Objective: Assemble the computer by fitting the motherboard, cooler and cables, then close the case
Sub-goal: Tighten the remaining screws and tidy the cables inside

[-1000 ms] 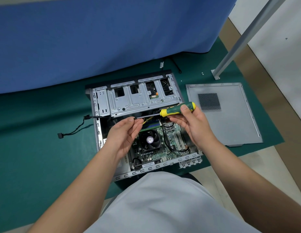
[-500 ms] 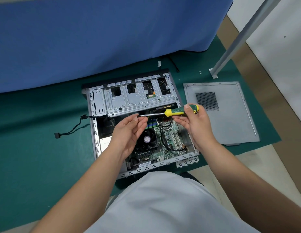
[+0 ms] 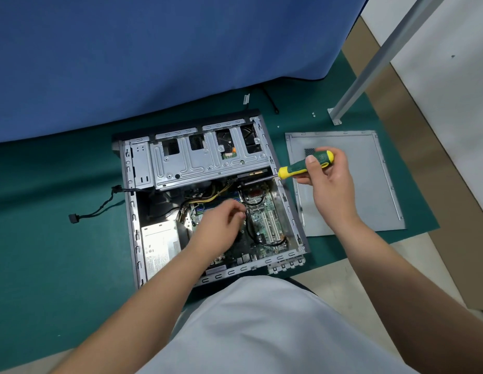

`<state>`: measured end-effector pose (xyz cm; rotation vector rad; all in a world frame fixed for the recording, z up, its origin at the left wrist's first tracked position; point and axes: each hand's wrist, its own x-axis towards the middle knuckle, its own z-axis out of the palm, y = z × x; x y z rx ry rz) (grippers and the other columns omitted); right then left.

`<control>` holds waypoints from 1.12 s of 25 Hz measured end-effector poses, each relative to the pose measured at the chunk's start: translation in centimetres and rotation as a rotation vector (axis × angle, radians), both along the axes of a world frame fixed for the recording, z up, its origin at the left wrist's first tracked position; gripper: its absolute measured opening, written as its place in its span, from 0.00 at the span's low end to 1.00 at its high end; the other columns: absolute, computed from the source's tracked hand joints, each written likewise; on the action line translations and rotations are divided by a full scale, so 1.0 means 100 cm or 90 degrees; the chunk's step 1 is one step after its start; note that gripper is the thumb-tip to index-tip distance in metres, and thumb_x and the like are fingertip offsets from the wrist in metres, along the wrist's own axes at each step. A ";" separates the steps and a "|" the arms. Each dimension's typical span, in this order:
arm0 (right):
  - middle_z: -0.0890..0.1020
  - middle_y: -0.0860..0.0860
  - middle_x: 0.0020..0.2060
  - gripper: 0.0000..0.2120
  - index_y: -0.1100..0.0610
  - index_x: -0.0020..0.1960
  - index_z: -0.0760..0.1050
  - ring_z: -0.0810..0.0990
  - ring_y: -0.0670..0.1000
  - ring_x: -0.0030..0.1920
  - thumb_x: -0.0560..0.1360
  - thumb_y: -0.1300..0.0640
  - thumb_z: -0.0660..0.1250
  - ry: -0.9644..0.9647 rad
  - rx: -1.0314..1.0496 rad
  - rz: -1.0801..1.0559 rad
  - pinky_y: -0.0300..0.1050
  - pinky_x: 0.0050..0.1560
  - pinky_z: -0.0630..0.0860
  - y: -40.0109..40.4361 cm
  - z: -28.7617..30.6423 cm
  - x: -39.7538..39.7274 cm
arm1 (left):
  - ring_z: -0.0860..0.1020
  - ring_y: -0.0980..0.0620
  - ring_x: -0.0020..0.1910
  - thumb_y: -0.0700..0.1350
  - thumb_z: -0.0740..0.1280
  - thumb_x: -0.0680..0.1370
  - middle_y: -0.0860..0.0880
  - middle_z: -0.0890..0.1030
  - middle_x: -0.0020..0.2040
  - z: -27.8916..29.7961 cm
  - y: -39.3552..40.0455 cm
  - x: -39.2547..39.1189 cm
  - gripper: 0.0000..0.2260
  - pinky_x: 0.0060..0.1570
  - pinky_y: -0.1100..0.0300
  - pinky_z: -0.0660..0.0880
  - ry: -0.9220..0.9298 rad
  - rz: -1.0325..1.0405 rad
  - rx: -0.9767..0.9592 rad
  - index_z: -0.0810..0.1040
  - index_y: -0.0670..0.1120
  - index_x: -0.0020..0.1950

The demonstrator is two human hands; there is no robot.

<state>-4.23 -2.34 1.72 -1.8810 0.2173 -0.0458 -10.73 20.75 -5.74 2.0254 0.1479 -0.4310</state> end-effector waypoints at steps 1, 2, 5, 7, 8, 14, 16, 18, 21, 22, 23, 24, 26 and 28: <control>0.84 0.48 0.49 0.09 0.45 0.60 0.71 0.87 0.47 0.41 0.82 0.45 0.65 -0.009 -0.031 0.016 0.41 0.43 0.83 -0.002 0.000 0.001 | 0.83 0.51 0.50 0.46 0.63 0.84 0.52 0.85 0.52 -0.002 -0.005 0.002 0.08 0.50 0.55 0.78 -0.044 -0.108 0.108 0.79 0.52 0.60; 0.84 0.48 0.49 0.09 0.46 0.60 0.70 0.87 0.46 0.41 0.82 0.46 0.65 -0.012 -0.059 0.030 0.40 0.43 0.82 -0.004 -0.001 0.002 | 0.81 0.49 0.54 0.47 0.62 0.84 0.51 0.84 0.55 -0.005 -0.009 0.006 0.10 0.53 0.54 0.77 -0.080 -0.211 0.206 0.79 0.51 0.62; 0.84 0.48 0.46 0.11 0.45 0.62 0.69 0.86 0.47 0.43 0.82 0.45 0.65 -0.016 -0.148 0.072 0.48 0.44 0.82 -0.004 -0.006 0.004 | 0.75 0.46 0.64 0.48 0.61 0.83 0.51 0.82 0.60 -0.013 -0.023 0.017 0.12 0.62 0.49 0.69 -0.118 -0.436 0.444 0.78 0.51 0.65; 0.82 0.45 0.42 0.12 0.45 0.63 0.69 0.84 0.44 0.41 0.81 0.46 0.65 -0.040 -0.193 0.105 0.43 0.43 0.80 -0.002 -0.009 0.006 | 0.70 0.47 0.68 0.49 0.61 0.83 0.53 0.80 0.64 -0.018 -0.031 0.022 0.13 0.65 0.47 0.63 -0.103 -0.515 0.536 0.77 0.53 0.67; 0.81 0.42 0.40 0.12 0.45 0.63 0.68 0.82 0.41 0.41 0.81 0.47 0.65 -0.056 -0.210 0.125 0.35 0.40 0.77 0.000 -0.010 0.006 | 0.69 0.47 0.70 0.50 0.61 0.84 0.54 0.80 0.65 -0.019 -0.034 0.025 0.13 0.65 0.46 0.61 -0.085 -0.535 0.564 0.77 0.53 0.67; 0.78 0.39 0.41 0.13 0.43 0.64 0.66 0.79 0.37 0.43 0.82 0.45 0.64 -0.047 -0.302 0.227 0.28 0.39 0.70 0.010 -0.022 0.010 | 0.58 0.45 0.77 0.59 0.52 0.85 0.55 0.68 0.76 -0.026 -0.036 0.031 0.20 0.71 0.41 0.53 0.020 -0.584 0.644 0.75 0.57 0.71; 0.79 0.43 0.42 0.13 0.44 0.64 0.67 0.80 0.43 0.41 0.82 0.45 0.64 -0.050 -0.310 0.246 0.41 0.41 0.77 0.012 -0.026 0.011 | 0.57 0.43 0.78 0.60 0.50 0.85 0.53 0.65 0.78 -0.028 -0.033 0.028 0.22 0.72 0.40 0.53 0.007 -0.579 0.646 0.73 0.56 0.74; 0.81 0.47 0.43 0.13 0.45 0.64 0.67 0.81 0.49 0.41 0.82 0.45 0.64 -0.046 -0.320 0.261 0.51 0.44 0.79 0.014 -0.031 0.011 | 0.57 0.43 0.78 0.61 0.50 0.85 0.51 0.64 0.79 -0.028 -0.031 0.026 0.23 0.73 0.40 0.53 -0.002 -0.561 0.642 0.70 0.55 0.76; 0.81 0.49 0.44 0.14 0.46 0.65 0.68 0.82 0.52 0.43 0.82 0.44 0.64 -0.027 -0.312 0.280 0.55 0.46 0.80 0.016 -0.038 0.013 | 0.57 0.43 0.78 0.60 0.51 0.85 0.49 0.64 0.79 -0.030 -0.029 0.024 0.23 0.72 0.41 0.54 -0.021 -0.540 0.633 0.70 0.54 0.76; 0.81 0.48 0.44 0.14 0.46 0.64 0.69 0.81 0.52 0.43 0.82 0.44 0.64 -0.025 -0.311 0.284 0.55 0.46 0.80 0.017 -0.039 0.013 | 0.58 0.43 0.78 0.60 0.51 0.85 0.49 0.64 0.79 -0.030 -0.028 0.024 0.23 0.72 0.41 0.54 -0.025 -0.533 0.627 0.70 0.54 0.76; 0.81 0.48 0.43 0.14 0.46 0.64 0.69 0.81 0.51 0.43 0.81 0.44 0.64 -0.025 -0.313 0.287 0.54 0.46 0.80 0.018 -0.041 0.014 | 0.58 0.43 0.78 0.60 0.51 0.85 0.49 0.64 0.79 -0.031 -0.027 0.023 0.22 0.72 0.41 0.54 -0.028 -0.526 0.619 0.71 0.54 0.75; 0.80 0.49 0.43 0.13 0.46 0.64 0.69 0.80 0.51 0.43 0.81 0.44 0.64 -0.027 -0.320 0.290 0.53 0.45 0.79 0.018 -0.042 0.014 | 0.58 0.43 0.78 0.60 0.52 0.85 0.49 0.64 0.79 -0.031 -0.027 0.023 0.22 0.72 0.41 0.55 -0.032 -0.520 0.613 0.71 0.54 0.75; 0.79 0.49 0.43 0.14 0.46 0.64 0.70 0.78 0.51 0.43 0.81 0.43 0.64 -0.029 -0.339 0.297 0.51 0.44 0.78 0.020 -0.044 0.015 | 0.58 0.43 0.78 0.60 0.52 0.85 0.49 0.64 0.79 -0.032 -0.026 0.021 0.22 0.72 0.41 0.55 -0.041 -0.512 0.606 0.72 0.54 0.74; 0.77 0.48 0.42 0.15 0.47 0.64 0.70 0.75 0.50 0.43 0.81 0.44 0.65 -0.038 -0.351 0.305 0.48 0.43 0.75 0.022 -0.046 0.016 | 0.58 0.43 0.78 0.60 0.53 0.85 0.49 0.64 0.78 -0.033 -0.024 0.020 0.21 0.73 0.41 0.54 -0.048 -0.505 0.601 0.72 0.54 0.74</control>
